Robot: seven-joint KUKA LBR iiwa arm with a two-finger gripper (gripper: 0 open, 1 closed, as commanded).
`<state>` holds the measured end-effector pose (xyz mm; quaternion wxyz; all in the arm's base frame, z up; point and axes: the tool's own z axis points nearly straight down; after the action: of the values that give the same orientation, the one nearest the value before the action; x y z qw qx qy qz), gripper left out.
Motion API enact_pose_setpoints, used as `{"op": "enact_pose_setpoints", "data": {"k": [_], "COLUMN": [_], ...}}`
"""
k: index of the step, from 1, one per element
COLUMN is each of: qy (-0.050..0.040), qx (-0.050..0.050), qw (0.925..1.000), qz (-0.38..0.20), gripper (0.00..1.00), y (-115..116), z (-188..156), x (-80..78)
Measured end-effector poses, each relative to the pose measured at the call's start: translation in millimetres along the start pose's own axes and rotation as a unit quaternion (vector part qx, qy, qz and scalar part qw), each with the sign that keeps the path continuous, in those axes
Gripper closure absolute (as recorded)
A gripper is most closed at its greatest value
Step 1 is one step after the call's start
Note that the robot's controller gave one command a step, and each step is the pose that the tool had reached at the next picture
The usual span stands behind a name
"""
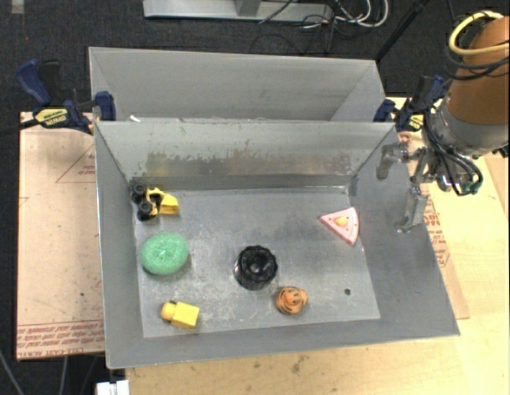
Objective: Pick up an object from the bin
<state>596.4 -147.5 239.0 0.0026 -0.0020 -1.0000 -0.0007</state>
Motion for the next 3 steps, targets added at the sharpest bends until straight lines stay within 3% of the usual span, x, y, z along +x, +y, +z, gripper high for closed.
{"op": "enact_pose_setpoints", "data": {"k": [1,2,3], "qy": [-0.0039,-0.0055,-0.0037], "qx": [0.001,0.001,0.0], "qw": [1.0,0.9992,1.0], "qz": [-0.002,0.041,-0.007], "gripper": [0.0,0.0,0.0], "y": [1,42,63], "z": [-5,39,86], "x": [-1.2,22.7,43.4]}}
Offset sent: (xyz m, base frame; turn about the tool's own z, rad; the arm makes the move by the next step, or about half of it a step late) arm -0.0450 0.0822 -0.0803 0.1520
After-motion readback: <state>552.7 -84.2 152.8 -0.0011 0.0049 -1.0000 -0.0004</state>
